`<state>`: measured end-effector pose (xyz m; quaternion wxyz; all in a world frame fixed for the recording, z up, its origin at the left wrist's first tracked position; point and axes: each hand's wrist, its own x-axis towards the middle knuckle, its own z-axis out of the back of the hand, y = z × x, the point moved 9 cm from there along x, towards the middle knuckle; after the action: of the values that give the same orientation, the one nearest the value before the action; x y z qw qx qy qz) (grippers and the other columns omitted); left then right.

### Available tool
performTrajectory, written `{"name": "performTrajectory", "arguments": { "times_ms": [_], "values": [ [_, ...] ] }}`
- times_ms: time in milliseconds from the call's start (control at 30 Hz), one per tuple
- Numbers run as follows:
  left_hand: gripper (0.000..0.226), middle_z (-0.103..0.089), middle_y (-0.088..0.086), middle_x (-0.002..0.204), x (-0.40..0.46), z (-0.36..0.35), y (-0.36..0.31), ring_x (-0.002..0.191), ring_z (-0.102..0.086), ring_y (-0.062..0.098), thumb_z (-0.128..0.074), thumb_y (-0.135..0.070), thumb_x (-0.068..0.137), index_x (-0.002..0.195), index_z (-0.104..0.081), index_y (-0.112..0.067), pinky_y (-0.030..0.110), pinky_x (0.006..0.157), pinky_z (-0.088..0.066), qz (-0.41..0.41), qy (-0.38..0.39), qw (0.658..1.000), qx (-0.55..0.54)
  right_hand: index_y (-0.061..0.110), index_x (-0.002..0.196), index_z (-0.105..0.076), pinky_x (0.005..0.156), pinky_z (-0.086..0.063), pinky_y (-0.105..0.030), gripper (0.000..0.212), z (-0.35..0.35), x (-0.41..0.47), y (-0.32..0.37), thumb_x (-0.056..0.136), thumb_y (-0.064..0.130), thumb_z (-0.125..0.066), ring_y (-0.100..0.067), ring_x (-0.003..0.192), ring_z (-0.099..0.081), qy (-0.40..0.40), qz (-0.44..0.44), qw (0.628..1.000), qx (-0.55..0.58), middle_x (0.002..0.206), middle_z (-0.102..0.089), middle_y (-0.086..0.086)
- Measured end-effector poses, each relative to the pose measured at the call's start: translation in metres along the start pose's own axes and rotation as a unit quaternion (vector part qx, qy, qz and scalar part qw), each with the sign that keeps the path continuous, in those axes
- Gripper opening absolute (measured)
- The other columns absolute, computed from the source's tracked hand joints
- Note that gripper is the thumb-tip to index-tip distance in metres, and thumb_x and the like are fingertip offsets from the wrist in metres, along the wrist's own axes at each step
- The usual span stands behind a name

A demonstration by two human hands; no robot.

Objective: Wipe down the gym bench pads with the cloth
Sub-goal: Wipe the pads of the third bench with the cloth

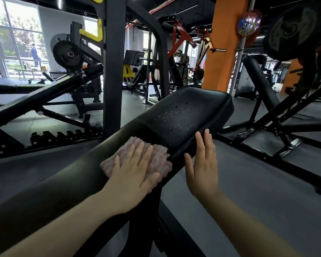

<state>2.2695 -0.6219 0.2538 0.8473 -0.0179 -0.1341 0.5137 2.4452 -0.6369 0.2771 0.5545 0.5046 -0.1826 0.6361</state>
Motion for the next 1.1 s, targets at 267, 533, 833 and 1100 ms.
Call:
{"name": "performTrajectory", "arguments": {
  "times_ms": [267,533,833,1100],
  "values": [
    [0.070,0.017,0.003,0.157,0.072,0.024,-0.072,0.143,0.019,0.020,-0.020,-0.053,0.096,0.149,0.013,-0.022,0.054,0.115,0.001,-0.063,-0.042,0.996,0.040,0.018,0.140,-0.036,0.106,-0.036,-0.048,0.048,0.026,0.007,-0.010,0.101,0.042,-0.024,-0.006,0.133,-0.036,-0.062,0.001,0.990,0.125,0.142,-0.039,0.006],
    [0.068,0.012,0.004,0.158,0.111,0.037,-0.103,0.144,0.015,0.021,-0.024,-0.050,0.098,0.150,0.007,-0.021,0.054,0.113,0.005,-0.091,-0.057,0.994,-0.002,0.011,0.120,-0.052,0.091,-0.044,-0.028,0.036,0.063,0.051,-0.013,0.094,0.027,-0.034,-0.008,0.108,-0.050,-0.061,0.007,0.994,0.091,0.116,-0.052,0.009],
    [0.045,-0.050,0.007,0.128,0.075,0.082,-0.014,0.121,-0.042,0.015,-0.034,-0.030,0.093,0.128,-0.050,-0.007,0.030,0.108,-0.030,-0.146,-0.250,0.924,-0.249,0.010,0.097,-0.069,0.098,-0.039,-0.032,0.033,0.044,0.058,0.075,0.081,0.027,-0.045,-0.021,0.113,-0.046,0.062,0.201,0.974,-0.085,0.119,-0.062,-0.010],
    [0.062,-0.054,0.002,0.123,0.070,0.050,0.025,0.114,-0.050,0.019,-0.021,-0.051,0.086,0.125,-0.056,-0.016,0.037,0.100,-0.039,-0.122,-0.236,0.952,-0.152,0.041,0.146,-0.028,0.115,-0.006,-0.042,0.061,-0.014,0.057,0.060,0.090,0.057,-0.008,-0.025,0.143,-0.019,0.361,0.243,0.857,-0.276,0.155,-0.029,0.001]
  ]
}}
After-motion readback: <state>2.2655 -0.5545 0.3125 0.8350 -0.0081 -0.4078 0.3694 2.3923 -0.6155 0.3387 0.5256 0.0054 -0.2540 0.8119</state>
